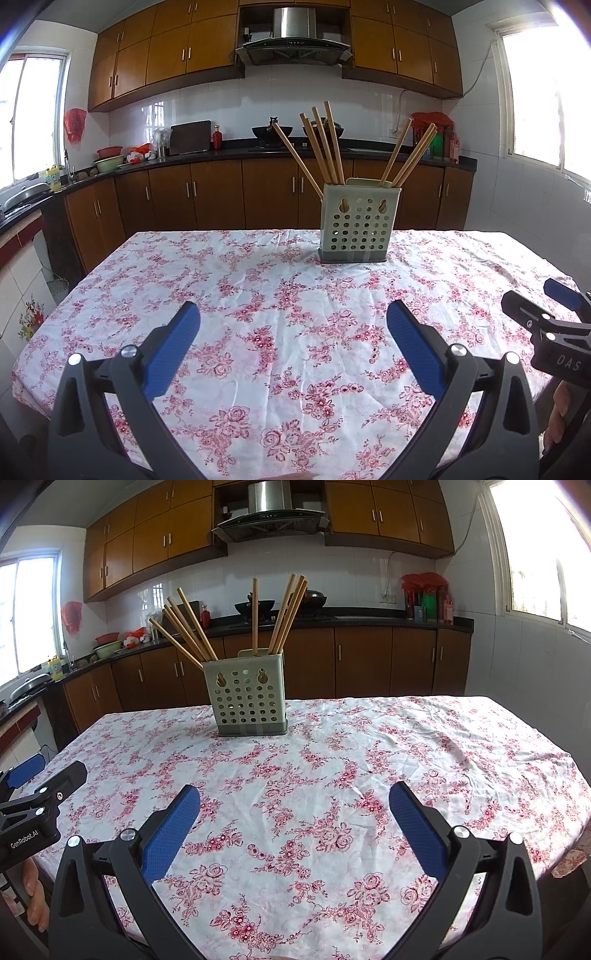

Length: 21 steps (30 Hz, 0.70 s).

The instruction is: Organize utensils

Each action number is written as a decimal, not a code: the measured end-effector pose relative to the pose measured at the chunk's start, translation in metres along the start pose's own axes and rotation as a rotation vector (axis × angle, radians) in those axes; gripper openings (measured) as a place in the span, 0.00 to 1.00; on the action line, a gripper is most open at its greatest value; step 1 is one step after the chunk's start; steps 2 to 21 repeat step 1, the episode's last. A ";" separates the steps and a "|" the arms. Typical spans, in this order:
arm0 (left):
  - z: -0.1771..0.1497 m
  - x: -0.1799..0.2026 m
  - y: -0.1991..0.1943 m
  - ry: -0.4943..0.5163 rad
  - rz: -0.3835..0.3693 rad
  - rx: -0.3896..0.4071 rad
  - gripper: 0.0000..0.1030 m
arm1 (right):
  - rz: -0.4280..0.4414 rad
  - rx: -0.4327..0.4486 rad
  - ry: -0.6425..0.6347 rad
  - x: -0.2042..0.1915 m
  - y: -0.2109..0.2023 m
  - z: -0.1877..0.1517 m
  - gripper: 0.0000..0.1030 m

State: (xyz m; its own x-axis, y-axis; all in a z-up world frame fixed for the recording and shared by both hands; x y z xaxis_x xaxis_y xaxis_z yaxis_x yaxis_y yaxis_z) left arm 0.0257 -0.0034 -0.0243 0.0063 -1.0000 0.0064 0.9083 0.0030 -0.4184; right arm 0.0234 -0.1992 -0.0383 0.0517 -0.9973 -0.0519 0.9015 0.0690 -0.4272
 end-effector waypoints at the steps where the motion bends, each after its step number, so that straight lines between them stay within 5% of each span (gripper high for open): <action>1: 0.000 0.000 0.000 0.000 0.001 0.000 0.96 | 0.000 0.000 0.000 0.001 0.000 0.000 0.98; 21: 0.000 0.000 0.000 0.000 0.001 0.000 0.96 | 0.000 0.000 0.000 0.001 0.000 0.000 0.98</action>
Point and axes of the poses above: each gripper's, at about its wrist camera, not at the fingertips, and y roughly the way its jaws point, x to its right, z to its top, the point moved 1 cm from there along y, roughly the way its jaws point, and after that the axes turned 1 degree about -y, right-handed, at the moved point
